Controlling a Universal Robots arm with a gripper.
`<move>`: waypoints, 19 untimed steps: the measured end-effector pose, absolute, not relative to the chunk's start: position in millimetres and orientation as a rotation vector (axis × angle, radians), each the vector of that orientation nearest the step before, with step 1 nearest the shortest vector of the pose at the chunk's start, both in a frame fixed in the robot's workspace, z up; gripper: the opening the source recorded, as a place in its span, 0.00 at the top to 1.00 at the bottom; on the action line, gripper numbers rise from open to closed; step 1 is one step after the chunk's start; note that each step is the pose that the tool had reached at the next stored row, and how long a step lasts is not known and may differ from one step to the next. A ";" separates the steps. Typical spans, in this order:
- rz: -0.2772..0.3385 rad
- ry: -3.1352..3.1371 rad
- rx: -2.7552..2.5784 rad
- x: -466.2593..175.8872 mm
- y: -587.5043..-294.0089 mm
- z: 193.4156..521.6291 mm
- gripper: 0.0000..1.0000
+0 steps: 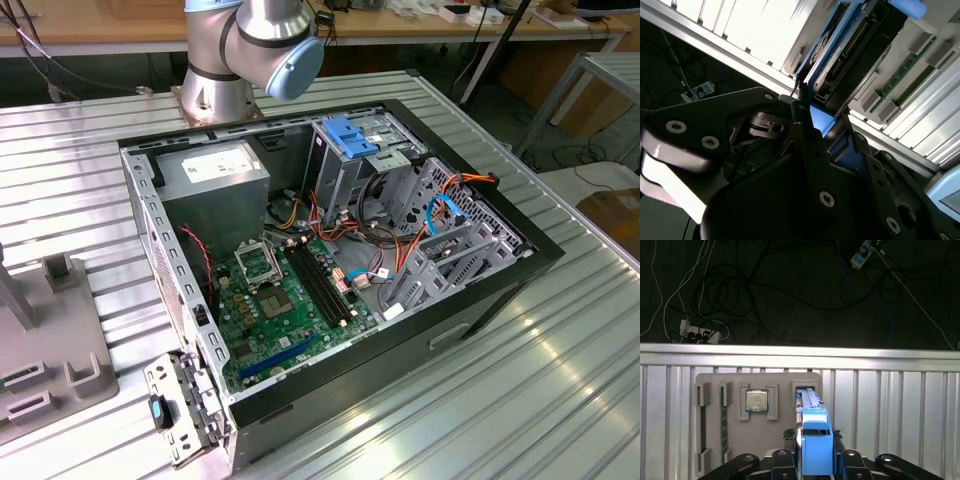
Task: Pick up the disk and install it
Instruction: 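Pick up the disk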
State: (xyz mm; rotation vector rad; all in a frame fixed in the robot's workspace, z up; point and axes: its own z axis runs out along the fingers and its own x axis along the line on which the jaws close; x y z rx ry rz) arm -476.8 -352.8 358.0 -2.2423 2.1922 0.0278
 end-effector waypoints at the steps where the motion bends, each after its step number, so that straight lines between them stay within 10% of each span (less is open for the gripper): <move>1: 0.028 2.192 -2.242 -476.8 -352.8 360.5 0.63; 19: 0.028 2.192 -2.242 -476.8 -352.8 385.4 0.63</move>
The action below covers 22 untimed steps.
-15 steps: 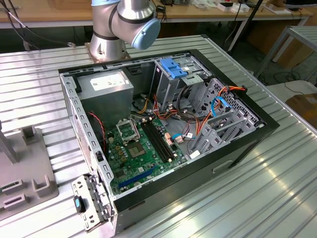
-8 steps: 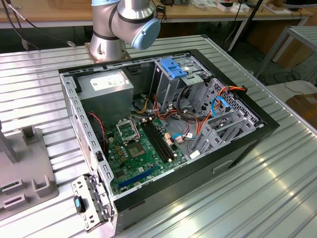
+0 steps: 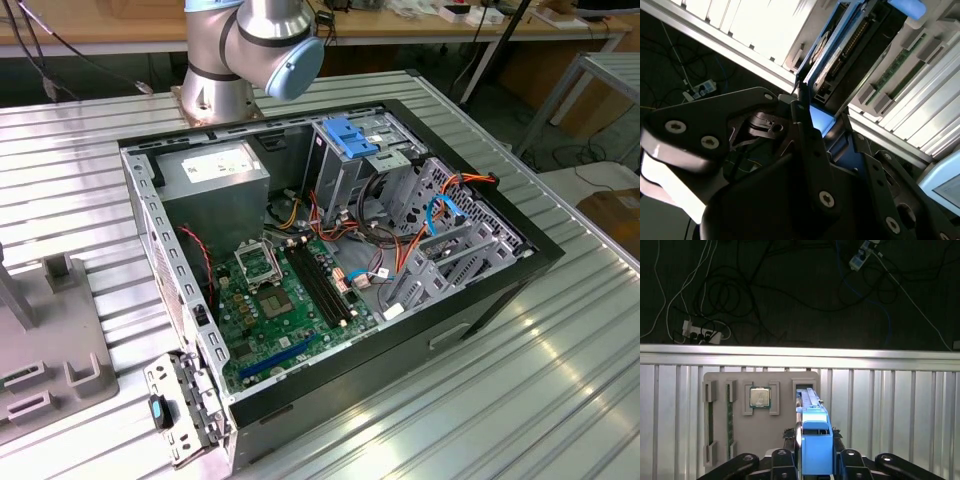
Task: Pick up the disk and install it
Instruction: 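Pick up the disk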
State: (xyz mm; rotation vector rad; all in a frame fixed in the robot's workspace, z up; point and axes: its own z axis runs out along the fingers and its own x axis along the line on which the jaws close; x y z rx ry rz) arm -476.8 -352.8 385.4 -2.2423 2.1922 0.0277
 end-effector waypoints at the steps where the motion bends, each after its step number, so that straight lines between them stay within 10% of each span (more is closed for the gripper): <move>1: 0.028 2.192 -2.242 -476.8 -352.8 385.5 0.63; 22: 0.028 2.192 -2.242 -476.8 -352.8 408.9 0.63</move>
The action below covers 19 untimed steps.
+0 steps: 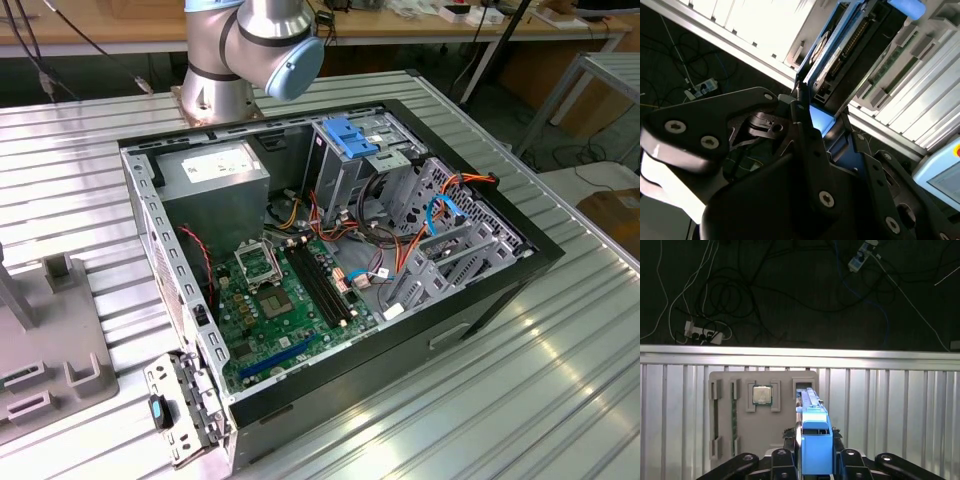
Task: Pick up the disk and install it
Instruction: 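Pick up the disk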
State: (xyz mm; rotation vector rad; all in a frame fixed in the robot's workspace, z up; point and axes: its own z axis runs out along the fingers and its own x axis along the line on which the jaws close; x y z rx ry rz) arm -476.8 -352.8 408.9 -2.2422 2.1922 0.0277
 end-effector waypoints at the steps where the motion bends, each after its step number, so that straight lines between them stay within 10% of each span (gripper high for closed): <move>1: 0.028 2.192 -2.242 -476.8 -352.8 409.5 0.63; 19: 0.028 2.192 -2.242 -474.7 -352.8 416.5 0.63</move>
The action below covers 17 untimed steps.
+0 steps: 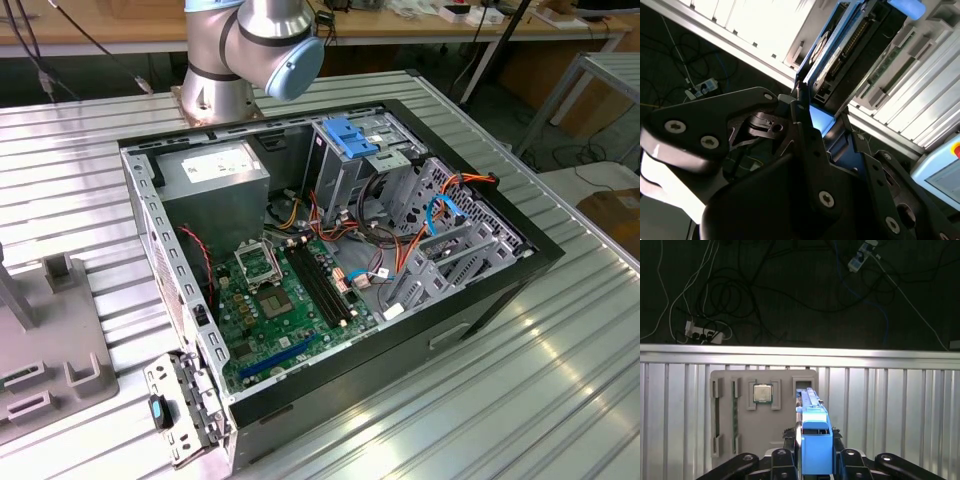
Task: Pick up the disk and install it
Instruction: 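Pick up the disk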
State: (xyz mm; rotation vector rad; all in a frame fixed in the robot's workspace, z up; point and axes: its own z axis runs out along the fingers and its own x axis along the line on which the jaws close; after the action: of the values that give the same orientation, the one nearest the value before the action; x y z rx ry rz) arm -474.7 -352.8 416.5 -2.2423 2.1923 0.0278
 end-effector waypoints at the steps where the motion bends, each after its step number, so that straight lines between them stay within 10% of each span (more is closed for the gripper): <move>1: 0.028 2.192 -2.242 -474.8 -352.8 420.6 0.63; 17: 0.028 2.192 -2.242 -474.8 -352.8 462.7 0.63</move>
State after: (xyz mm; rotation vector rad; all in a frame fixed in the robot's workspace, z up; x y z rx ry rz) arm -474.8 -352.8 462.7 -2.2423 2.1923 0.0278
